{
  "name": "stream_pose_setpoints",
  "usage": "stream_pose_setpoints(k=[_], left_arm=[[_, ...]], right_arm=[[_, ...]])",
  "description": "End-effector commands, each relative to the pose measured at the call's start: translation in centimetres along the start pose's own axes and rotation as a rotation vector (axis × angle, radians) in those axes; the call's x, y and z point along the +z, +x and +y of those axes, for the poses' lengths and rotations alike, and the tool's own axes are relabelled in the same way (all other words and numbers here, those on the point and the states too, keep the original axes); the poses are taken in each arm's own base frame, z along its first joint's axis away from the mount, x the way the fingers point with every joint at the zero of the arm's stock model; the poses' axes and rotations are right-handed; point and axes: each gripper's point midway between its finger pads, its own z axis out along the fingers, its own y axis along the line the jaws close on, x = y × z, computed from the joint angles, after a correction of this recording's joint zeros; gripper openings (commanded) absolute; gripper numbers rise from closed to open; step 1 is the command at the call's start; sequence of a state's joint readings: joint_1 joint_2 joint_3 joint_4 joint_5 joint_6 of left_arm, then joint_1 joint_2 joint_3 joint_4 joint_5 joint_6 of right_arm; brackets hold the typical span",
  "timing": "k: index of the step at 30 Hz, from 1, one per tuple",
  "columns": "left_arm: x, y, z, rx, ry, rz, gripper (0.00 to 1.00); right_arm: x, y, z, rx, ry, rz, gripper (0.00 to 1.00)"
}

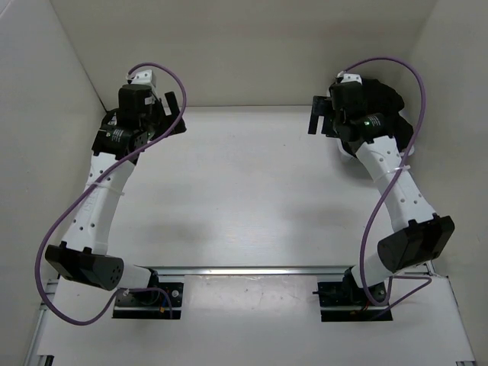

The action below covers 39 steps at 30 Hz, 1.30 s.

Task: Fold and stack the trousers
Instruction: Grab the trousers from the pile

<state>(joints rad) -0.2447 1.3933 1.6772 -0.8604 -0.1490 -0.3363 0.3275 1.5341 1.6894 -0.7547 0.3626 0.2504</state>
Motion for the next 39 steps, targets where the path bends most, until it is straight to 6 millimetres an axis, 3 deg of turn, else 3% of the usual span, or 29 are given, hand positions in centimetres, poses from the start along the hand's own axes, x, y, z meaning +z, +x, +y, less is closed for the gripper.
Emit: stream_pose_setpoints(k=[1,8,13,16,18,19,20,21,22,23,24,25,26,27,29,33,36,39], left_arm=[[-0.9,-0.3,-0.3,0.007,0.026,-0.017,1.00],[-0.7,0.9,-0.5,0.011,0.047,0.016,1.00],[-0.8,2.9,0.0,0.006,0.043,0.055,1.00],[-0.5,3.8,0.0,-0.002,0.047,0.080,1.00],[-0.2,4.2,-0.6,-0.006,0.066,0.098,1.00],[-0.2,4.2,-0.6,-0.006,0.066,0.098,1.00],[-0.2,4.2,-0.6,0.003,0.067,0.098,1.00],[-0.1,4.6,-0.5,0.004,0.064,0.106,1.00],[0.0,4.6,-0.5,0.013,0.064,0.106,1.00],[0.0,4.6,-0.5,0.013,0.064,0.106,1.00],[0.0,4.6,-0.5,0.013,0.064,0.106,1.00],[0.1,5.0,-0.3,0.015,0.060,0.117,1.00],[0.1,5.1,-0.5,0.014,0.069,0.121,1.00],[0.2,5.7,-0.3,0.017,0.062,0.141,1.00],[0.2,5.8,-0.3,0.017,0.062,0.141,1.00],[0.6,6.1,-0.4,0.017,0.066,0.155,1.00],[1.2,6.4,-0.9,0.023,0.078,0.176,1.00],[1.9,6.6,-1.0,0.025,0.073,0.191,1.00]], right_arm=[[-1.9,-1.3,-1.4,0.022,0.042,-0.072,1.00],[-3.2,0.0,-5.0,0.031,0.207,-0.099,1.00],[-2.2,0.5,-10.8,0.155,0.317,-0.063,0.94],[0.4,-0.1,-14.2,0.262,0.328,-0.020,0.94],[3.4,-1.0,-14.0,0.274,0.308,0.026,0.95],[6.6,0.6,-14.4,0.248,0.331,0.123,0.97],[7.0,-2.1,-14.3,0.255,0.324,0.081,0.97],[8.0,-1.9,-14.9,0.246,0.339,0.120,0.98],[11.3,-0.3,-15.4,0.239,0.357,0.193,0.98],[11.8,-2.8,-15.4,0.260,0.327,0.144,0.98],[12.8,-2.9,-16.5,0.281,0.322,0.151,0.98],[15.5,-1.0,-16.8,0.290,0.306,0.219,0.96],[16.0,-2.4,-17.1,0.313,0.272,0.190,0.92],[17.9,-0.9,-17.6,0.368,0.218,0.240,0.90],[19.1,0.1,-17.5,0.425,0.155,0.273,0.84],[19.1,0.8,-19.4,0.419,0.241,0.257,0.89],[18.6,-0.4,-19.8,0.407,0.253,0.201,0.89],[19.0,-0.2,-20.1,0.384,0.262,0.212,0.85]])
